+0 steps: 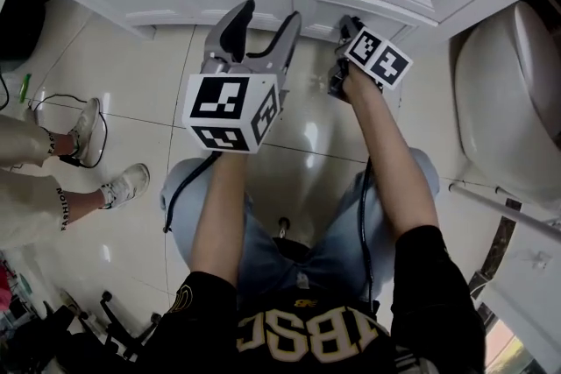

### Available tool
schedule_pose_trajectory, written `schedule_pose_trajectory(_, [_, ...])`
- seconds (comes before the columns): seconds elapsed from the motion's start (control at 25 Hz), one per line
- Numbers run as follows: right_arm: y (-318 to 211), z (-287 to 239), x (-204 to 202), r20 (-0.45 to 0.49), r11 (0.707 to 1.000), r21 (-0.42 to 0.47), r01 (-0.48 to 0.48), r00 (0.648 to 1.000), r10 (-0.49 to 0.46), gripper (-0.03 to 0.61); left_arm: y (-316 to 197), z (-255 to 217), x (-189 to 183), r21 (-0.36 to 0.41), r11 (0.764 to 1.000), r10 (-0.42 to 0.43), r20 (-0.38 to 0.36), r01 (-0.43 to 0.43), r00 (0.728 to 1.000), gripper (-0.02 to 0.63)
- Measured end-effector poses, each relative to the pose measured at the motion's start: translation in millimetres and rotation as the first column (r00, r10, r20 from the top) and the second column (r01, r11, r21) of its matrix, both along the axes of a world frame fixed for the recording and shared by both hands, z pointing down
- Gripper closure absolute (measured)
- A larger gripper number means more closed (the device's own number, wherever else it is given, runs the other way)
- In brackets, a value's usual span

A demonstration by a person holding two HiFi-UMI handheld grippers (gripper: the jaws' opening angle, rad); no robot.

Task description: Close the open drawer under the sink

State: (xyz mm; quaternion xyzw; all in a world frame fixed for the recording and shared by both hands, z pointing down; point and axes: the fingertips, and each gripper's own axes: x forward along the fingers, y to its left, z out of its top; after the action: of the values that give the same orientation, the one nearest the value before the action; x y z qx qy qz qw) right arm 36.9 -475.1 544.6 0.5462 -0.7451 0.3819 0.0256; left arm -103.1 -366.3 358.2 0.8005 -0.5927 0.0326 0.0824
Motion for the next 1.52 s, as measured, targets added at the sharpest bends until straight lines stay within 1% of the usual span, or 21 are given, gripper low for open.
schedule_pose_trajectory(0.08, [-7.2,-1.4,-0.4,-0.026,1.000,-0.006,-0.007,1.000,0.006,0.436,-0.5,-2.0,1.1,0.007,1.000,0.007,0.008,-0.007,1.000,0.344])
schedule_pose_trajectory(0.16, [-7.8,-1.7,-0.3,-0.049,0.999,-0.004,-0.033,0.998,0.033,0.437,0.7,-2.7,0.9,0.010,1.000,0.012,0.023,-0.013,1.000,0.344])
schedule_pose_trajectory(0.24, [-7.2,-1.0,0.1,-0.059,0.999,0.002,-0.054,0.997,0.054,0.436,4.0,-3.3,-1.4,0.010,1.000,0.012,0.035,-0.013,0.999,0.344])
schedule_pose_trajectory(0.32, [-7.0,-0.2,0.2,-0.055,0.998,-0.005,-0.055,0.997,0.055,0.436,8.9,-5.3,-4.3,0.016,1.000,0.010,0.051,-0.011,0.999,0.344])
schedule_pose_trajectory(0.44, [-7.6,-0.1,-0.2,-0.037,0.999,-0.017,-0.032,0.999,0.031,0.436,16.9,-9.6,-6.1,0.026,1.000,0.013,0.077,-0.015,0.997,0.344])
schedule_pose_trajectory(0.52, [-7.0,-1.2,-1.7,-0.006,1.000,-0.014,0.005,1.000,-0.005,0.436,22.3,-12.2,-6.1,0.030,0.999,0.020,0.082,-0.022,0.996,0.344])
schedule_pose_trajectory(0.6, [0.5,-1.4,-2.1,0.045,0.999,-0.023,0.030,0.999,-0.029,0.405,28.7,-15.2,-5.8,0.032,0.999,0.026,0.086,-0.029,0.996,0.344])
schedule_pose_trajectory(0.72, [24.7,-6.1,0.8,0.083,0.998,-0.060,0.026,0.996,-0.021,0.374,38.4,-23.4,-4.8,0.044,0.998,0.034,0.089,-0.038,0.995,0.344])
schedule_pose_trajectory(0.8, [39.8,-21.6,-1.5,0.079,0.998,-0.038,0.048,0.996,-0.045,0.362,45.4,-30.8,-2.3,0.057,0.997,0.041,0.084,-0.045,0.996,0.344])
schedule_pose_trajectory(0.92, [59.2,-58.8,-2.5,0.028,0.994,0.056,0.097,0.995,-0.098,0.352,57.6,-43.8,9.1,0.086,0.994,0.061,0.077,-0.068,0.995,0.344])
schedule_pose_trajectory(1.0, [75.2,-85.4,-3.1,-0.009,0.985,0.122,0.120,0.993,-0.120,0.347,68.4,-52.0,17.3,0.105,0.991,0.075,0.088,-0.084,0.993,0.344])
schedule_pose_trajectory(1.08, [94.9,-111.7,-5.6,-0.035,0.972,0.186,0.141,0.990,-0.137,0.341,80.3,-57.8,22.6,0.116,0.989,0.082,0.101,-0.093,0.992,0.344])
schedule_pose_trajectory(1.16, [115.8,-139.0,-8.0,-0.066,0.953,0.255,0.167,0.986,-0.155,0.333,90.2,-63.4,26.1,0.127,0.987,0.086,0.107,-0.100,0.991,0.344])
schedule_pose_trajectory(1.24, [137.8,-163.0,-9.7,-0.113,0.926,0.320,0.202,0.978,-0.174,0.317,99.5,-69.0,27.1,0.139,0.985,0.086,0.110,-0.101,0.990,0.344])
schedule_pose_trajectory(1.32, [159.2,-183.0,-7.7,-0.182,0.893,0.381,0.238,0.967,-0.179,0.294,109.3,-74.0,25.0,0.148,0.984,0.080,0.115,-0.097,0.990,0.344])
schedule_pose_trajectory(1.44, [184.7,-211.2,7.2,-0.327,0.837,0.472,0.277,0.937,-0.126,0.250,121.5,-81.4,18.4,0.162,0.984,0.062,0.122,-0.081,0.991,0.344])
schedule_pose_trajectory(1.52, [198.8,-228.9,20.3,-0.394,0.802,0.525,0.285,0.917,-0.068,0.231,129.0,-86.2,13.7,0.173,0.982,0.046,0.132,-0.069,0.990,0.344])
